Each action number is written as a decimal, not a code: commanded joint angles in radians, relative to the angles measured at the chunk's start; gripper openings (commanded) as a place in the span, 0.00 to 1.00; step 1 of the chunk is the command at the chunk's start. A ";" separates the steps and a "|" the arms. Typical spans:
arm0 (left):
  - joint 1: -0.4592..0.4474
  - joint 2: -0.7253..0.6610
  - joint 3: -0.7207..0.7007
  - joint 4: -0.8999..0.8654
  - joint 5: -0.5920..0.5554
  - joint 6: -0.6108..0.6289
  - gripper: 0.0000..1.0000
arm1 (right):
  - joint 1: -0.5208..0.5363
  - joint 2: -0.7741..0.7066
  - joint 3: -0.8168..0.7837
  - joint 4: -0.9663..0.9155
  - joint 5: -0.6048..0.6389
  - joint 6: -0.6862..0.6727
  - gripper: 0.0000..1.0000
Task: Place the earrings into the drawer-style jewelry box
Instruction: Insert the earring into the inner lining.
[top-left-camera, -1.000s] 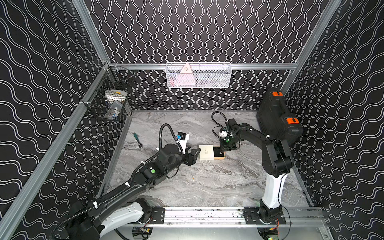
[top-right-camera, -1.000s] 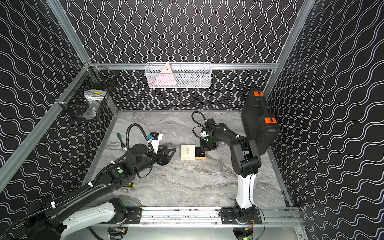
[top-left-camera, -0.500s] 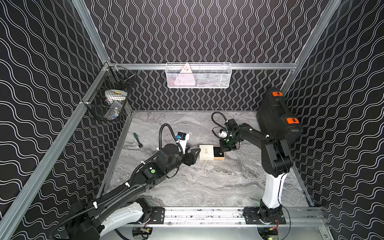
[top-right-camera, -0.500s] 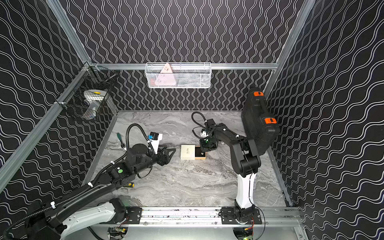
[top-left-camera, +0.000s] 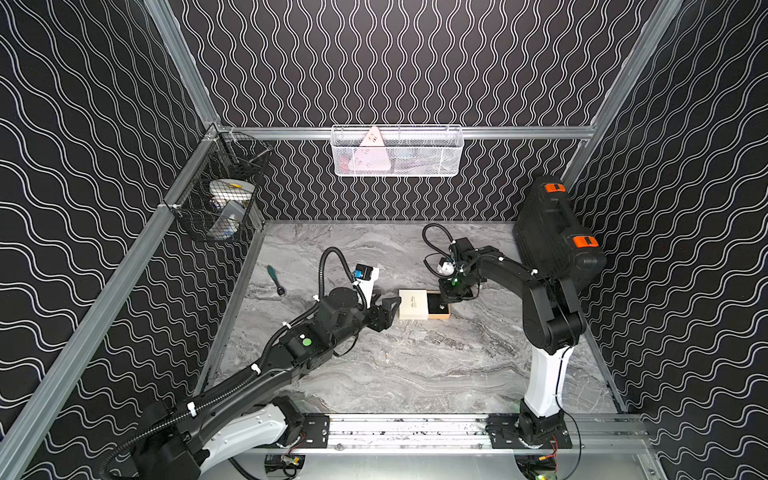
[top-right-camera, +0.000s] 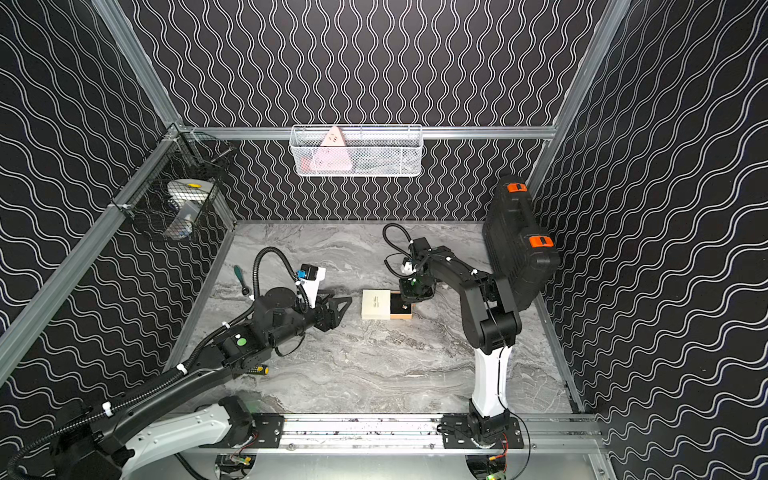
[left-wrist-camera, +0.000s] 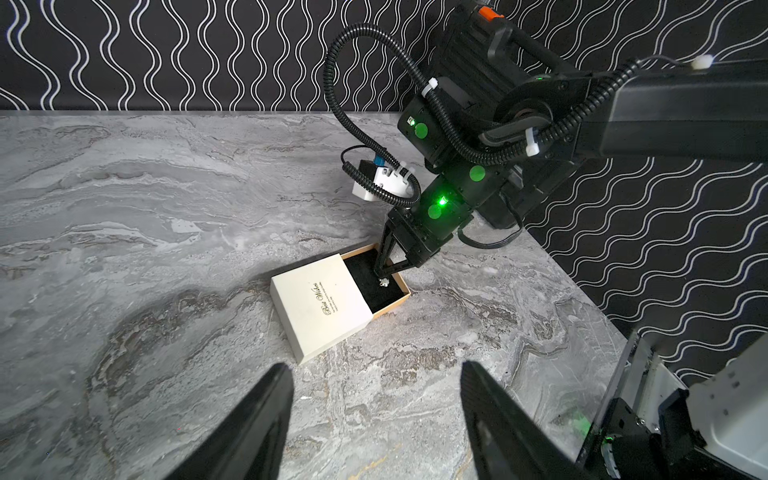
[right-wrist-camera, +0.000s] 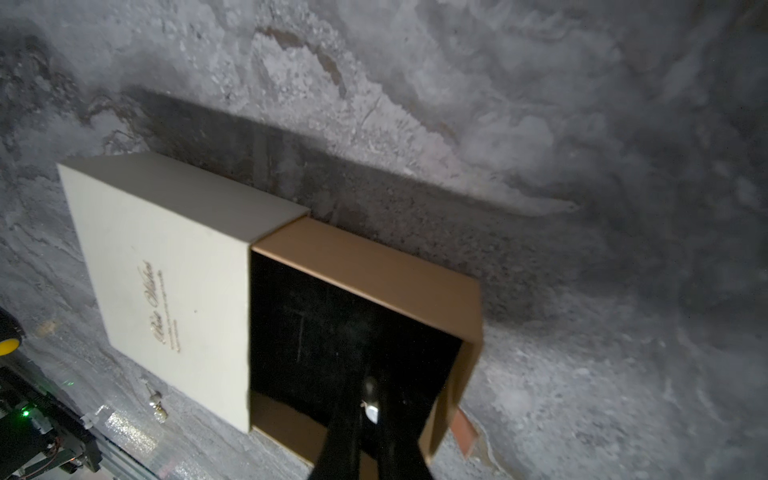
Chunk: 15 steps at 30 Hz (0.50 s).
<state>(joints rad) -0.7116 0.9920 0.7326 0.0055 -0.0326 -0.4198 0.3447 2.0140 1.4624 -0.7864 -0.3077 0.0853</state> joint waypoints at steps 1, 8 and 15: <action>0.001 0.000 0.002 0.011 -0.020 0.013 0.69 | 0.004 0.003 0.013 -0.026 0.012 -0.001 0.00; 0.001 -0.003 0.002 0.008 -0.021 0.014 0.70 | 0.017 0.032 0.030 -0.040 0.027 -0.001 0.00; 0.001 -0.003 0.001 0.007 -0.021 0.015 0.70 | 0.023 0.042 0.040 -0.054 0.044 -0.001 0.00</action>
<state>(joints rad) -0.7116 0.9909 0.7326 0.0029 -0.0372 -0.4171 0.3656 2.0499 1.4948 -0.8116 -0.2813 0.0856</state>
